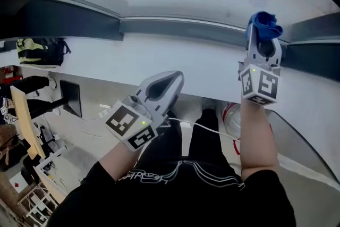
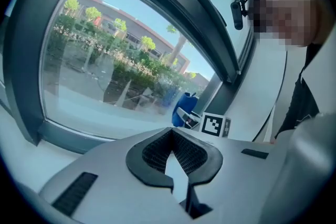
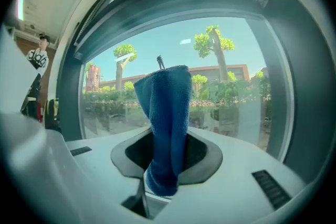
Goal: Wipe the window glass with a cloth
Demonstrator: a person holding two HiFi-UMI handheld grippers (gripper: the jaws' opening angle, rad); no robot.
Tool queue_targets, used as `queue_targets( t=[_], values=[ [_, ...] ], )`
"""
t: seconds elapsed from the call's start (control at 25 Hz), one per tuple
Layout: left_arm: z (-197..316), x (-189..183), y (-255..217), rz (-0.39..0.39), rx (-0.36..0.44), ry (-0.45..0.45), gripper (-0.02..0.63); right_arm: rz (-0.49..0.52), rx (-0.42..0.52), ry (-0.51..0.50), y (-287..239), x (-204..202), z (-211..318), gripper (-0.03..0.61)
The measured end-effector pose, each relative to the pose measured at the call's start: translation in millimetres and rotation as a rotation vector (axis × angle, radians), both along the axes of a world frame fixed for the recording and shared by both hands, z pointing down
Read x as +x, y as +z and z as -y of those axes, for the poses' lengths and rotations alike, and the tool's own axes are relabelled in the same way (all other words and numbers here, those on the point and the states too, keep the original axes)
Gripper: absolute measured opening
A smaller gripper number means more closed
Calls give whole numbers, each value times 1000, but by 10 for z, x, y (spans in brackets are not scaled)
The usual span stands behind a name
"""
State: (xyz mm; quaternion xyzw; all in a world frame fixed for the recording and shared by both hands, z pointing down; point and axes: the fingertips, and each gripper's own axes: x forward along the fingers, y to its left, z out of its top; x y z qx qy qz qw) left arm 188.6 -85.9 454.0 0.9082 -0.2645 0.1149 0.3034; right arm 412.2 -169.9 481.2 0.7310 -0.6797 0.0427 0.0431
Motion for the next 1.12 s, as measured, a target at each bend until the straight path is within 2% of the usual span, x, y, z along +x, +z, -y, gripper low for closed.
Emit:
queue_targets(
  t=[0.24,0.68,0.88,1.12],
  values=[
    [141,-1013,151,4,-11,-116,5,29,-37,-164,247,-1409,199,93],
    [414,-2787,257,-14,-16,-269,5,43,-75,-350,374,-3532,607,94],
    [504,-3366,335,-23,-20,-331,5,54,-78,-414,407,-4251,925,93],
    [589,-3845,372,-34,-30,-391,5,64,-67,-439,405,-4825,1380,94]
  ],
)
